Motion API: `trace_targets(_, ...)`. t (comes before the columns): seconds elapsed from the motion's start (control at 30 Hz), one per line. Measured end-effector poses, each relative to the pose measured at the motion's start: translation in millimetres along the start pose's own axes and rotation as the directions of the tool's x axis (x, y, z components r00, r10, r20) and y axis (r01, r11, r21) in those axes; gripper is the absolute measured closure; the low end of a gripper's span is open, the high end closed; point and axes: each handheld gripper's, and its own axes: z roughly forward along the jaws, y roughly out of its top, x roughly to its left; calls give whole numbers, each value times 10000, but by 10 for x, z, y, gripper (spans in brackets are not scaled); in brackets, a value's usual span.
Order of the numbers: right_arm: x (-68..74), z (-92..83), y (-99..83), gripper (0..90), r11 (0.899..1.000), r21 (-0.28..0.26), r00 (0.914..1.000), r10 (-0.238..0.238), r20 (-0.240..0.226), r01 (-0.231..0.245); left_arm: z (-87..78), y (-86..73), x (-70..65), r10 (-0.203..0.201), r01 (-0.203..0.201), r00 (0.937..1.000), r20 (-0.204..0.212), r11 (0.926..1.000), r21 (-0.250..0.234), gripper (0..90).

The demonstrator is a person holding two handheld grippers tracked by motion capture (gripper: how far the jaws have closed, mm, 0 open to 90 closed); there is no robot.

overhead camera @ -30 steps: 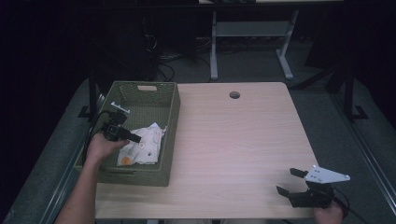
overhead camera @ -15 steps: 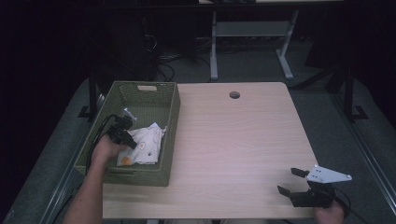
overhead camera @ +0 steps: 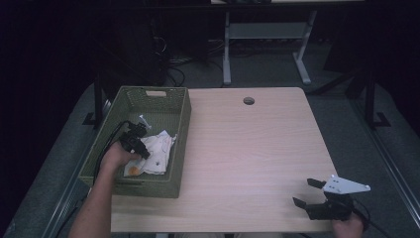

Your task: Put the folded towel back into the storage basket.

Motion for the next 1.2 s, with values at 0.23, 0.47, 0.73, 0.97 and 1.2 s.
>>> trace_targets(0.23,-8,10,1,137,10000,16,10000,16,-49,-16,-109,34,9,11,-14,9999,-100,9995,-318,754)
trace_targets(0.47,-8,19,-1,137,10000,22,10000,15,-21,-15,-124,99,-8,-27,48,9996,293,9975,-711,900)
trace_targets(0.73,-12,50,4,136,9999,123,10000,19,-58,-19,23,78,40,-137,138,9999,56,9998,-124,900)
trace_targets(0.97,-12,30,7,137,10000,27,10000,-6,-55,6,-167,18,36,-318,378,9980,548,9930,-1115,885)
trace_targets(1.2,-5,28,15,136,10000,27,9999,-76,-151,77,-323,-93,20,-304,443,9961,829,9841,-1720,870)
